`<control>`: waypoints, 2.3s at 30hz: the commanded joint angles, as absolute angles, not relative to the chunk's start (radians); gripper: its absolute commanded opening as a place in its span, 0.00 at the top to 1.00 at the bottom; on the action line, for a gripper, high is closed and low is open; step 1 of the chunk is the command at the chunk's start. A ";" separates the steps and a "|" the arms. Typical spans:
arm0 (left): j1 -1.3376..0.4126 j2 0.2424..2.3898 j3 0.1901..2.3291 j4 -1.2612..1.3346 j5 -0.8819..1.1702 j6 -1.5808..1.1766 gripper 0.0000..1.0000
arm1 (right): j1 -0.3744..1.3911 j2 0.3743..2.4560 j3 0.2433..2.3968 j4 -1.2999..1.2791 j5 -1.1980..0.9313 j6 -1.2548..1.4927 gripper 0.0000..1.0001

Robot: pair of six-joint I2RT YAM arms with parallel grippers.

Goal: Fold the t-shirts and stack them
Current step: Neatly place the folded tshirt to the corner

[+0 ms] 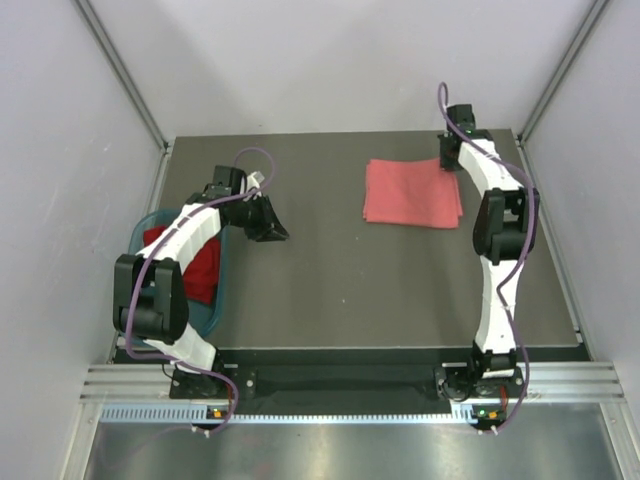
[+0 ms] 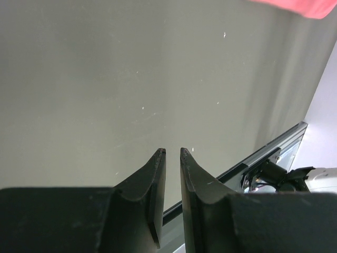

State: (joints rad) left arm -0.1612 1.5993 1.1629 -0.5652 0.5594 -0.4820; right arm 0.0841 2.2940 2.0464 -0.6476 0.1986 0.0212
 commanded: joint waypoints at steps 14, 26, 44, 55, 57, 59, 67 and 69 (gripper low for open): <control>-0.186 1.591 1.150 -0.443 0.538 -0.574 0.78 | -0.143 2.500 2.331 -0.353 0.318 -0.149 1.00; -0.250 1.632 1.175 -0.439 0.492 -0.632 0.78 | -0.187 2.592 2.393 -0.089 0.351 -0.124 1.00; -0.290 1.726 1.316 -0.540 0.465 -0.603 0.78 | -0.207 2.697 2.465 0.063 0.388 -0.112 1.00; -0.290 1.749 1.359 -0.568 0.469 -0.597 0.78 | -0.216 2.701 2.470 0.080 0.390 -0.089 0.67; -0.290 1.749 1.370 -0.578 0.468 -0.594 0.79 | -0.216 2.688 2.470 0.071 0.390 -0.081 0.53; -0.290 1.740 1.377 -0.589 0.460 -0.591 0.78 | -0.215 2.672 2.470 0.058 0.394 -0.083 0.38; -0.290 1.669 1.394 -0.611 0.448 -0.612 0.78 | -0.192 2.438 2.367 -0.112 0.439 -0.025 0.23; -0.290 1.651 1.408 -0.618 0.431 -0.615 0.78 | -0.161 2.346 2.312 -0.193 0.436 0.024 0.21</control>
State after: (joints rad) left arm -0.2878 1.7313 1.3502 -0.6025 0.4511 -0.6086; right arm -0.1917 2.5786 2.3348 -0.1028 0.4042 -0.0505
